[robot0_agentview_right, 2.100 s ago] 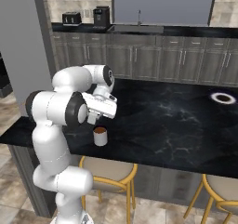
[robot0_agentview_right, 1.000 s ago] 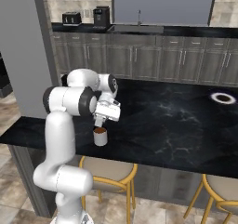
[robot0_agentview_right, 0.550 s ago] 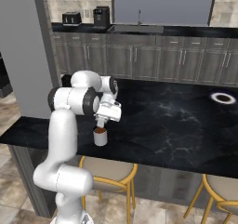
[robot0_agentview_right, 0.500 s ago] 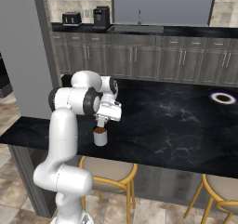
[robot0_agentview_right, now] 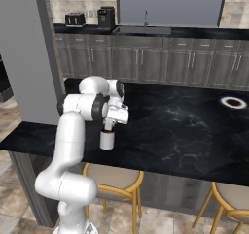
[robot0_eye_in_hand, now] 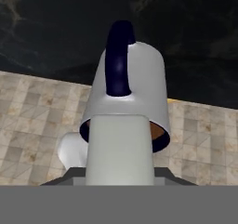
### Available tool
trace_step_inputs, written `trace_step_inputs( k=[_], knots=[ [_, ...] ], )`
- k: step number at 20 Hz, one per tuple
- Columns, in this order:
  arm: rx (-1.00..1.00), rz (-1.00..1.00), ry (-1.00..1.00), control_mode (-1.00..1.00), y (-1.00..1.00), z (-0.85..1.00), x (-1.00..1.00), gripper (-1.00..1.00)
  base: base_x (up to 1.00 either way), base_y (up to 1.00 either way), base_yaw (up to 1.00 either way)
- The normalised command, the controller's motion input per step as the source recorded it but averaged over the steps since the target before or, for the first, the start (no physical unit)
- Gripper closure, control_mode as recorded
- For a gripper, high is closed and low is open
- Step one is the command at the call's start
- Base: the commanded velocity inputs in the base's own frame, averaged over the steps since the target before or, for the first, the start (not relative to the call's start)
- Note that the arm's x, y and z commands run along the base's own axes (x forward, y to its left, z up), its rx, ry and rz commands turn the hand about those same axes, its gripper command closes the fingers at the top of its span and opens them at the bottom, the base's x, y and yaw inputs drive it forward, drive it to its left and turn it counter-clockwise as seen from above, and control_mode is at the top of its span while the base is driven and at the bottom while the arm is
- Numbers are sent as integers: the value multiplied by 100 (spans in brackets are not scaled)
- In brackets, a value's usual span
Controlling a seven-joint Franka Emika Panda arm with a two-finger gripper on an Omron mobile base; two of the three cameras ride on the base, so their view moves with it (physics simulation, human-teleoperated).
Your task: Pick up the marshmallow and place it in the cup of hot chocolate on the dining counter.
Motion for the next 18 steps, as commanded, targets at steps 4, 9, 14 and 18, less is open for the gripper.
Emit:
trace_step_inputs(
  k=[4,9,14,18],
  knots=[
    [-1,0,0,-100,0,-21,13,100,0,0,0],
    [0,0,-1,-100,0,-10,-21,100,0,0,0],
    [0,0,-11,-100,0,0,-65,100,0,0,0],
    [-1,0,-12,-100,5,0,-55,100,0,0,0]
  ],
)
